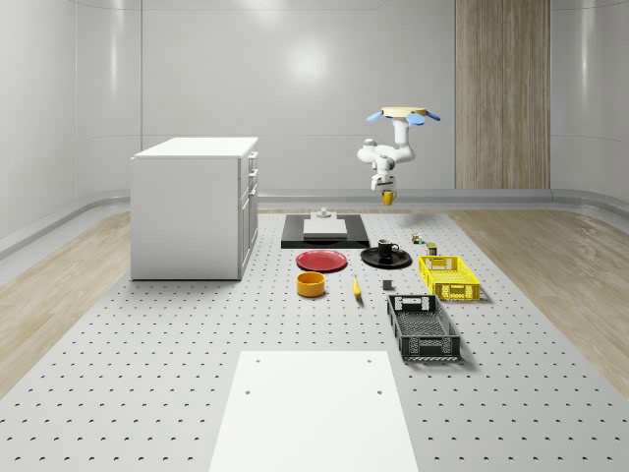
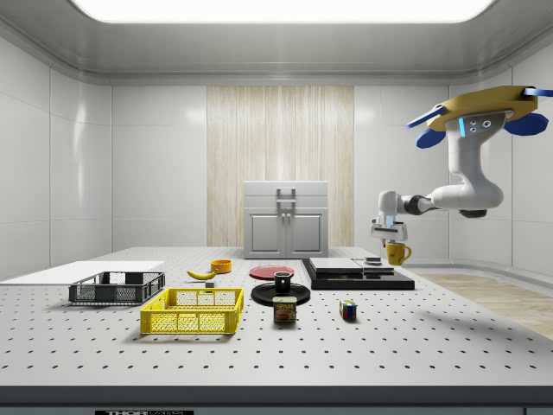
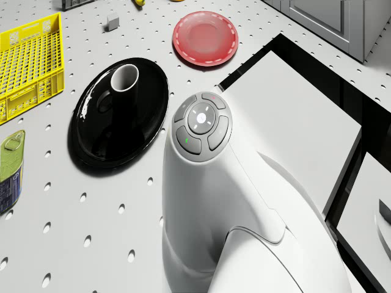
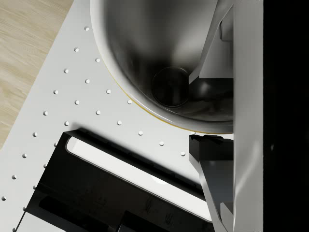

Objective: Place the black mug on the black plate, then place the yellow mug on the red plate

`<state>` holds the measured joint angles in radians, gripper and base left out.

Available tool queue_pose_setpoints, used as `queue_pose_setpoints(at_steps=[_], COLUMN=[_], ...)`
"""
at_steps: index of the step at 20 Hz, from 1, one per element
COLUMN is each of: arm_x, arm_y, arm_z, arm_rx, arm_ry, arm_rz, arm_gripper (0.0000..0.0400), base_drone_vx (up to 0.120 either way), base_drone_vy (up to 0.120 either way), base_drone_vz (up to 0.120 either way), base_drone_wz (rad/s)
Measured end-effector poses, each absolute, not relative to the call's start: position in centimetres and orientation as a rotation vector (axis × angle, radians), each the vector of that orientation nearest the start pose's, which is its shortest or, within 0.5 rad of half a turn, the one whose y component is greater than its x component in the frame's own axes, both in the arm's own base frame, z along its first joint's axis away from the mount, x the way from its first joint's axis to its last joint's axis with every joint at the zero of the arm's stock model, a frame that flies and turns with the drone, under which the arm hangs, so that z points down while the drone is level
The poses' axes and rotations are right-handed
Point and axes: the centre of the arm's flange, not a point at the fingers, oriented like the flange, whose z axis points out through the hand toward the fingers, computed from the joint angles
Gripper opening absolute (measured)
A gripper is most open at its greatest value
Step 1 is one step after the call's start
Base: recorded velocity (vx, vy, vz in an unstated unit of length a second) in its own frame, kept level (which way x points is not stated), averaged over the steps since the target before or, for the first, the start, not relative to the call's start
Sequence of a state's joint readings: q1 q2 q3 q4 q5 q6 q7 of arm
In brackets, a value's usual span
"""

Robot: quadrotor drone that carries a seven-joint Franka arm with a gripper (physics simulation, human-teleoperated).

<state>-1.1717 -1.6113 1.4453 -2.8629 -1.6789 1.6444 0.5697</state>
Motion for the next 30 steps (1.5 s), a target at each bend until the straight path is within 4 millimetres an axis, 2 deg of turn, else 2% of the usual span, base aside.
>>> queue_pose_setpoints(at_steps=[9, 30], arm_x=[31.08, 31.08], arm_y=[0.66, 0.65], arm_z=[47.46, 47.46], arm_rx=[0.001, 0.001], arm_ry=[-0.001, 0.000], arm_rz=[-0.437, -0.464], arm_gripper=[0.0100, 0.0100], base_drone_vx=[0.120, 0.120], base_drone_vy=[0.000, 0.000], base_drone_vz=[0.000, 0.000], base_drone_wz=[0.000, 0.000])
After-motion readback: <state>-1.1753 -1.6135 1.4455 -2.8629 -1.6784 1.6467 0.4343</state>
